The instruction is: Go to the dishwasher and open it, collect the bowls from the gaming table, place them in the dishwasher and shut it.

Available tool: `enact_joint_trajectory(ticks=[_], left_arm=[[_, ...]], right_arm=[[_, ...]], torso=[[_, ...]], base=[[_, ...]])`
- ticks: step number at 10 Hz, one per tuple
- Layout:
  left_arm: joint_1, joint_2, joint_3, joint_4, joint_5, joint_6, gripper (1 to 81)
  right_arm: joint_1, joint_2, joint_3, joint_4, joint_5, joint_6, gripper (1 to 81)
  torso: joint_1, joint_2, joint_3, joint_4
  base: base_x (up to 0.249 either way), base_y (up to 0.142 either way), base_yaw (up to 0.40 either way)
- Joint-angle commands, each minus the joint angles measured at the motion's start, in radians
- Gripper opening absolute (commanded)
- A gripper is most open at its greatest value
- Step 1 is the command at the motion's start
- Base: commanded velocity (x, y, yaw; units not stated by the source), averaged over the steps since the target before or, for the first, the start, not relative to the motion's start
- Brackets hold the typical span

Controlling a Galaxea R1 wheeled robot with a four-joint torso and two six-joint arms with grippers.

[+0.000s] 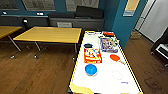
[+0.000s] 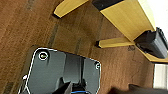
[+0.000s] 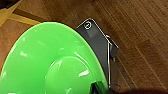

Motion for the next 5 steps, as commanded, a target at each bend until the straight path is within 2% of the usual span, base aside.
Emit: enact_joint_trajectory(ticks=[1, 2, 4, 5], left_arm=[[-0.188, -0.192, 0.123, -0.007, 0.045, -0.147, 81.1], [-0.223, -0.224, 0.149, -0.007, 0.051, -0.151, 81.1], [-0.298, -0.225, 0.155, -0.010, 0.067, -0.164, 81.1], [-0.362, -0.209, 0.148, -0.016, 0.112, -0.171, 81.1]], right_arm=[[0.033, -0.019, -0.027, -0.021, -0.098, -0.013, 1.0], [0.034, -0.031, -0.039, -0.021, -0.109, -0.007, 1.0], [0.037, -0.056, -0.100, -0.023, -0.134, -0.005, 1.0], [0.037, -0.065, -0.122, -0.021, -0.134, 0.001, 1.0]], torso=[[0.000, 0.000, 0.000, 0.000], [0.000, 0.000, 0.000, 0.000], [0.000, 0.000, 0.000, 0.000], [0.000, 0.000, 0.000, 0.000]], base=[[0.000, 0.000, 0.000], [0.000, 0.000, 0.000], [0.000, 0.000, 0.000], [0.000, 0.000, 0.000]])
